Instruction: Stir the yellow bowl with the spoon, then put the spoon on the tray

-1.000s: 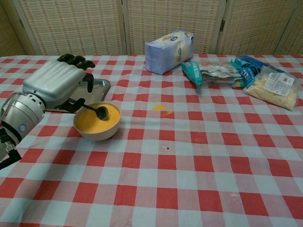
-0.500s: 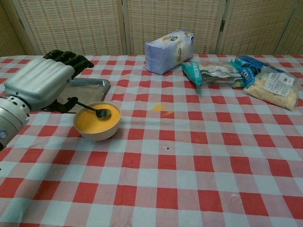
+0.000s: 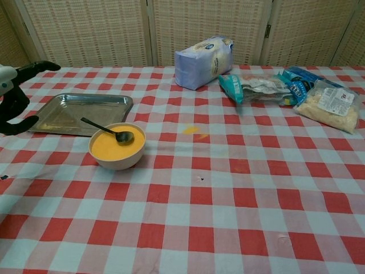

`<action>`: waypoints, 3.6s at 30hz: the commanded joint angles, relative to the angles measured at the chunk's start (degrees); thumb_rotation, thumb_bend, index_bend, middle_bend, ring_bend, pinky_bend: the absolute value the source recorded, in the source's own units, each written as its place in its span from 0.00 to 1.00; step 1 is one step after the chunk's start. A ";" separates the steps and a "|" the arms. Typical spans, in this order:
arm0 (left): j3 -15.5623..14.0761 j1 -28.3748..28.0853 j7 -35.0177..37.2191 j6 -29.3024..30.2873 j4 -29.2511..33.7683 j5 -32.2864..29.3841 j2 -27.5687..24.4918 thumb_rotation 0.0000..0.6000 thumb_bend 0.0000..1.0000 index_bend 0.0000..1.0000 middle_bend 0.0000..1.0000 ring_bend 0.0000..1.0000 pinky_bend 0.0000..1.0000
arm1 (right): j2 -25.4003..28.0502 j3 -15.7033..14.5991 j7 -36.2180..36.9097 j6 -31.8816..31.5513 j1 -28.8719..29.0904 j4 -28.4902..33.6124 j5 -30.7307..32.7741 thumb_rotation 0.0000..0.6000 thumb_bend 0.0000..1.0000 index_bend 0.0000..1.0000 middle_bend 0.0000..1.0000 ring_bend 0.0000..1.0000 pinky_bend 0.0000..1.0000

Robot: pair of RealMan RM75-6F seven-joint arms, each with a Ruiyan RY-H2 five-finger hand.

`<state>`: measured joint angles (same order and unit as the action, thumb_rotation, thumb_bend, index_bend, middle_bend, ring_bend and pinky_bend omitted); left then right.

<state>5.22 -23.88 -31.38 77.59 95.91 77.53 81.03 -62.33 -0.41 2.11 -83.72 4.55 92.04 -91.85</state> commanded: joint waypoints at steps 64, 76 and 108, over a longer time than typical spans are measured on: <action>0.83 -25.67 11.51 -36.83 -21.89 -11.55 -0.94 1.00 0.47 0.45 1.00 1.00 1.00 | -2.68 1.60 -5.63 4.95 1.51 -1.39 6.84 1.00 0.17 0.00 0.00 0.00 0.00; 0.04 -25.78 11.30 -37.11 -22.23 -12.70 -1.63 1.00 0.47 0.47 1.00 1.00 1.00 | -2.91 1.60 -6.25 5.21 1.62 -1.35 7.07 1.00 0.17 0.00 0.00 0.00 0.00; -1.17 -25.37 12.86 -36.35 -23.58 -11.75 -1.48 1.00 0.46 0.55 1.00 1.00 1.00 | -3.33 1.59 -7.02 5.65 1.82 -1.45 7.50 1.00 0.17 0.00 0.00 0.00 0.00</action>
<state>4.06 -49.27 -18.55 41.19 72.30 65.74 79.57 -65.66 1.18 -4.92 -78.07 6.37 90.59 -84.35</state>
